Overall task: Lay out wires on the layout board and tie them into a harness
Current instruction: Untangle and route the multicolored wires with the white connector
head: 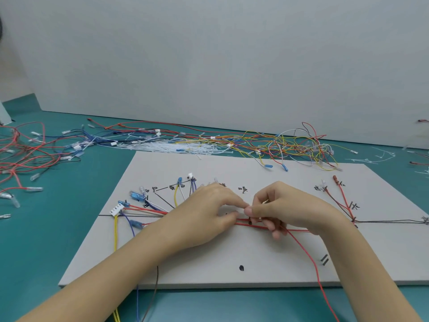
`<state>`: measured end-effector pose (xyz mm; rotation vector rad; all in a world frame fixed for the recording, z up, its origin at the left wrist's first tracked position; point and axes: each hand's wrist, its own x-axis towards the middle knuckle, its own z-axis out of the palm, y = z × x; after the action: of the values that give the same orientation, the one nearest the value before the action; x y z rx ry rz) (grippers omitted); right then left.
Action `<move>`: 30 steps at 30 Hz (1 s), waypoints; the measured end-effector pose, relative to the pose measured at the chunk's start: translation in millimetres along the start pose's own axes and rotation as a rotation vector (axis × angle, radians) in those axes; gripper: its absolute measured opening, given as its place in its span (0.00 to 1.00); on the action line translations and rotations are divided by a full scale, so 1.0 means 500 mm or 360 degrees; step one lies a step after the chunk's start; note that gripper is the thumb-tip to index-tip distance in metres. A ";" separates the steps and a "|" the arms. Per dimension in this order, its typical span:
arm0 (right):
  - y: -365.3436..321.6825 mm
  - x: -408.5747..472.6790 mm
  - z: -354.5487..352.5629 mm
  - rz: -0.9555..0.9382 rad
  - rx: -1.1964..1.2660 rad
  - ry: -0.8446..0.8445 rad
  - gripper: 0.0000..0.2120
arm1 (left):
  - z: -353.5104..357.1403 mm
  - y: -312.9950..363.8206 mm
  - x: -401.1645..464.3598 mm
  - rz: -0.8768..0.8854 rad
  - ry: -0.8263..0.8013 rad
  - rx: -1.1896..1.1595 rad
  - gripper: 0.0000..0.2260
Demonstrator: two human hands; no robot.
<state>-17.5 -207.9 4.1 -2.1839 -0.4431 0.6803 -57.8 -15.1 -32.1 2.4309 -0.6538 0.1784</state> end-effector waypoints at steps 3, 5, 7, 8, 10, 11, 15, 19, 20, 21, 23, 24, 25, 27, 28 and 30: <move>0.007 -0.008 -0.007 0.0048 -0.0065 -0.0115 0.12 | 0.003 0.004 -0.002 0.0000 -0.0024 0.0027 0.11; 0.012 -0.012 -0.016 0.0105 -0.0133 -0.0134 0.12 | 0.006 0.005 -0.005 -0.0014 -0.0043 0.0032 0.11; 0.015 -0.016 -0.025 0.0145 -0.0161 -0.0143 0.12 | 0.008 0.007 -0.006 -0.0021 -0.0051 0.0047 0.11; 0.016 -0.018 -0.030 0.0159 -0.0161 -0.0153 0.12 | 0.008 0.008 -0.007 -0.0021 -0.0054 0.0054 0.11; 0.017 -0.021 -0.040 0.0187 -0.0157 -0.0163 0.11 | 0.009 0.010 -0.008 -0.0024 -0.0061 0.0058 0.11; 0.019 -0.023 -0.044 0.0202 -0.0154 -0.0166 0.11 | 0.009 0.010 -0.007 -0.0028 -0.0062 0.0057 0.11; 0.025 -0.032 -0.062 0.0262 -0.0142 -0.0163 0.10 | 0.011 0.010 -0.005 -0.0052 -0.0052 0.0057 0.11; 0.026 -0.037 -0.084 0.0302 -0.0239 -0.0102 0.09 | 0.012 0.009 -0.004 -0.0048 -0.0070 0.0058 0.11; 0.026 -0.038 -0.090 0.0316 -0.0281 -0.0061 0.09 | 0.011 0.008 -0.004 -0.0050 -0.0072 0.0062 0.11; 0.027 -0.039 -0.097 0.0331 -0.0333 -0.0003 0.08 | 0.011 0.008 -0.004 -0.0053 -0.0074 0.0068 0.11; 0.033 -0.043 -0.110 0.0362 -0.0380 0.0138 0.07 | 0.011 0.008 -0.004 -0.0054 -0.0079 0.0079 0.11; 0.037 -0.045 -0.115 0.0370 -0.0372 0.0205 0.06 | 0.011 0.008 -0.004 -0.0052 -0.0081 0.0084 0.11; 0.043 -0.047 -0.119 0.0364 -0.0357 0.0267 0.06 | 0.011 0.008 -0.004 -0.0051 -0.0084 0.0087 0.11; 0.056 -0.049 -0.124 0.0301 -0.0302 0.0373 0.04 | 0.011 0.009 -0.004 -0.0051 -0.0084 0.0084 0.11; 0.062 -0.049 -0.126 0.0255 -0.0279 0.0423 0.04 | 0.011 0.009 -0.004 -0.0051 -0.0081 0.0080 0.11; 0.077 -0.048 -0.131 0.0200 -0.0268 0.0521 0.04 | 0.011 0.008 -0.005 -0.0055 -0.0071 0.0070 0.11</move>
<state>6.2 -282.5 17.7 -2.4424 -0.1986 0.3489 -62.0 -20.4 -35.2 2.4931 -0.6335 0.1263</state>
